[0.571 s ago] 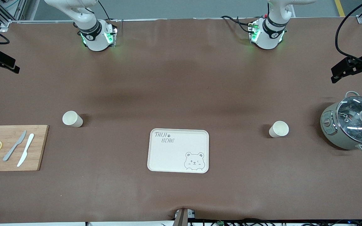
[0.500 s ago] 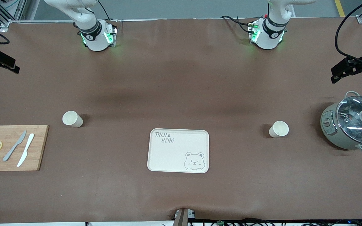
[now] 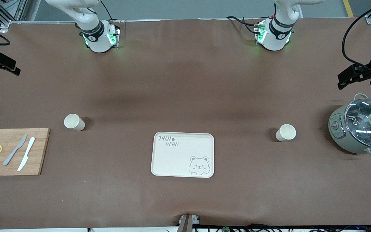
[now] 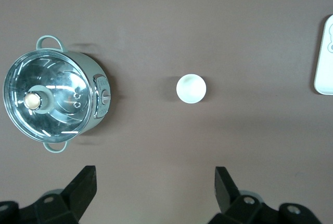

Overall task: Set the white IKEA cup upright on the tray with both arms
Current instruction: 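Reach the left gripper toward the white cup beside the steel pot, then grasp the cup with the left gripper while the right gripper grasps the other cup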

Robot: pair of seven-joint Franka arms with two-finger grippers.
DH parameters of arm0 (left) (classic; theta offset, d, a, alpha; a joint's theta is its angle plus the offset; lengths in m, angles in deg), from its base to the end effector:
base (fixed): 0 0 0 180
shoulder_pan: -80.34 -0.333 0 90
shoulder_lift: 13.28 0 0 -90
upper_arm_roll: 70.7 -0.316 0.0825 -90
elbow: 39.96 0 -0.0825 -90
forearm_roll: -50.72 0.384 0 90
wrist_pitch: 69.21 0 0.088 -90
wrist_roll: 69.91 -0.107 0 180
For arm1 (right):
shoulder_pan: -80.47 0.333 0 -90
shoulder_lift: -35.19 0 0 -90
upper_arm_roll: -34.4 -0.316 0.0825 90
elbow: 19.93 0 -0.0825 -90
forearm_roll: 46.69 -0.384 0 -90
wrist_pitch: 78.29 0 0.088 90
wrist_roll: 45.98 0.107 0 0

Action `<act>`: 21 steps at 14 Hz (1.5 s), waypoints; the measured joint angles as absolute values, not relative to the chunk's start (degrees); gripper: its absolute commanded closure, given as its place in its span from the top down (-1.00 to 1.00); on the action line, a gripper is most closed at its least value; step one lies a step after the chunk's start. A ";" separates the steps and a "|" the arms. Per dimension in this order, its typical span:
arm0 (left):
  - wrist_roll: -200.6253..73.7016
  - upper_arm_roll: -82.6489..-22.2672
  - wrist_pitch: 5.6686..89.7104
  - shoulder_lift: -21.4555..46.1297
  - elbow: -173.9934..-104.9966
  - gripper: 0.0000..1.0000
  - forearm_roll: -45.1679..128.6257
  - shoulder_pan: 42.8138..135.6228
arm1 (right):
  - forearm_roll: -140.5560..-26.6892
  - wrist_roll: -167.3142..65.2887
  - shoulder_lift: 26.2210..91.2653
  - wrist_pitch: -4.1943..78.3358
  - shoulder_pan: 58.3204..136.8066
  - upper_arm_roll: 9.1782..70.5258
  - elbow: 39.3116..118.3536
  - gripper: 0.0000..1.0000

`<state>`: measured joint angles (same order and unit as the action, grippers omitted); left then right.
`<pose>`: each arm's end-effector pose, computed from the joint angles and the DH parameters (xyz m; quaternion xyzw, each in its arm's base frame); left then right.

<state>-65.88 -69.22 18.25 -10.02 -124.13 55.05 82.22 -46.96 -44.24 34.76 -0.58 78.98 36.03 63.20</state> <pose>0.5678 -0.0245 0.6368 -0.9993 -0.0075 -0.0027 0.0369 0.5281 -0.0283 0.6660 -0.9982 0.0420 0.0435 0.0030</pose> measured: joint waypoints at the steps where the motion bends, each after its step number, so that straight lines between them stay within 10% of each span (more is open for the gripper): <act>1: -65.80 -69.23 19.67 -8.75 -124.13 1.00 55.05 81.75 | -46.96 -44.25 34.84 -0.51 78.98 36.03 63.20 1.00; 21: -57.24 -67.80 54.33 11.84 -143.25 1.00 55.05 81.91 | -46.85 -44.28 49.24 4.82 77.29 36.29 63.50 1.00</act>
<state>-57.24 -67.80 54.33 11.84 -143.25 55.05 81.91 -46.85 -44.28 49.24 4.82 77.29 36.29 63.50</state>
